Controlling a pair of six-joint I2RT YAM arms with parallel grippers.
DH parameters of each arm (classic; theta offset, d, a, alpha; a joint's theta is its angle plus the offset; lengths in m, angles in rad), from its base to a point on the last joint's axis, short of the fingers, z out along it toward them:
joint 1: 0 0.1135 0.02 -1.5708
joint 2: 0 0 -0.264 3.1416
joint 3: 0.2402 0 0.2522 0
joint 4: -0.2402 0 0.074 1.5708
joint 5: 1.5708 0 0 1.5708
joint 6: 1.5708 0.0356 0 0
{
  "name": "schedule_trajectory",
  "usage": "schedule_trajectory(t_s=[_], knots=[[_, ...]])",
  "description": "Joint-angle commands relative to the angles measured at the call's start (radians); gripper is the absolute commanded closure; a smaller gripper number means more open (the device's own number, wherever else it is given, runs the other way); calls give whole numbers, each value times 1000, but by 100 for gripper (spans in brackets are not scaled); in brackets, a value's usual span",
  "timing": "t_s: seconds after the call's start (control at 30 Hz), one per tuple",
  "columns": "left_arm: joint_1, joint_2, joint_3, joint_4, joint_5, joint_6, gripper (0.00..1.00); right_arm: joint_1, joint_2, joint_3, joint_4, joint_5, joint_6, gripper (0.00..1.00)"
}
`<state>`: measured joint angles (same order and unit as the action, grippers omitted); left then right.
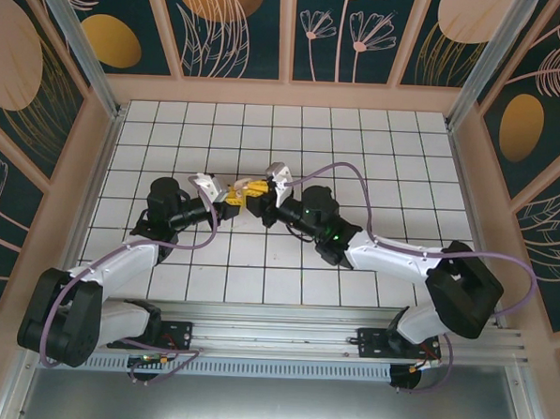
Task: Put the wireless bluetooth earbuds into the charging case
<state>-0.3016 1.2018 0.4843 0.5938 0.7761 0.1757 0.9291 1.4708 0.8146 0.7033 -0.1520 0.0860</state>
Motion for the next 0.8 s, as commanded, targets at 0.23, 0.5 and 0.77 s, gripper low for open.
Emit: schedule_trajectory(t_s=[0.23, 0.5, 0.77], knots=[[-6, -31, 14, 18, 24, -21, 91, -13, 53, 49, 65, -1, -24, 79], [-6, -42, 16, 29, 23, -40, 90, -15, 67, 54, 76, 19, -19, 79], [-5, -45, 17, 68, 24, -92, 90, -15, 72, 44, 59, 28, -24, 79]])
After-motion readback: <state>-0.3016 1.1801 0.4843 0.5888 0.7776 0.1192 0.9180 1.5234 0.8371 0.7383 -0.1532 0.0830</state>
